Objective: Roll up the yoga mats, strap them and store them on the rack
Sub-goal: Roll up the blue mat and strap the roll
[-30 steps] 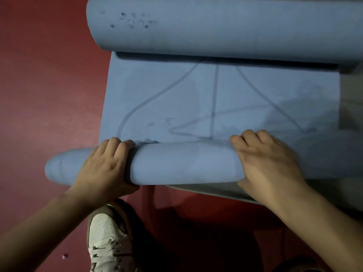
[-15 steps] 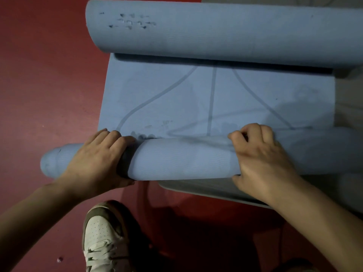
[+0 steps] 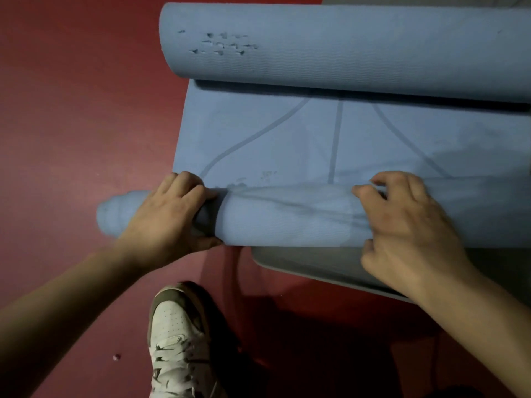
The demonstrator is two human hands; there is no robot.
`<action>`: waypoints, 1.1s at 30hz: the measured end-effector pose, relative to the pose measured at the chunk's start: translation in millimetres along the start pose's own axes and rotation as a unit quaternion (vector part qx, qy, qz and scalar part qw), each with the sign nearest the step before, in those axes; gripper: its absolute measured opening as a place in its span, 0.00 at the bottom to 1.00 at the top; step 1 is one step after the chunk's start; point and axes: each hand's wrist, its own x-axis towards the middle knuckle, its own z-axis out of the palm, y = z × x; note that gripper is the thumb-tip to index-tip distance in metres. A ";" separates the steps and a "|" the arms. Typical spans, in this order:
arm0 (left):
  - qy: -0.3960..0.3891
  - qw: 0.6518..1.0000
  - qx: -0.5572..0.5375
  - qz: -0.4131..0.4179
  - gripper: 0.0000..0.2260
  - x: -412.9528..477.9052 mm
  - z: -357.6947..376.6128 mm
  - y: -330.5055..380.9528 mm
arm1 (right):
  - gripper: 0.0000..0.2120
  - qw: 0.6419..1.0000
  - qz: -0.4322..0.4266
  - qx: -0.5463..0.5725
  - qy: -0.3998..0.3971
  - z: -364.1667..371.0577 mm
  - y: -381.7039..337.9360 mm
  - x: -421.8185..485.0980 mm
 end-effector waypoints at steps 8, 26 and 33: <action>0.029 0.999 -0.025 -0.010 0.28 -2.2 -2.4 -3.3 | 0.32 0.998 -0.031 -0.007 0.047 1.3 -4.2 1.4; -0.012 0.988 0.110 -0.111 0.59 13.9 26.4 27.7 | 0.54 0.996 -0.053 -0.063 0.029 25.9 6.7 14.4; 0.048 0.987 0.117 -0.100 0.43 33.1 20.3 16.6 | 0.38 0.991 -0.052 -0.084 0.089 32.5 9.8 39.0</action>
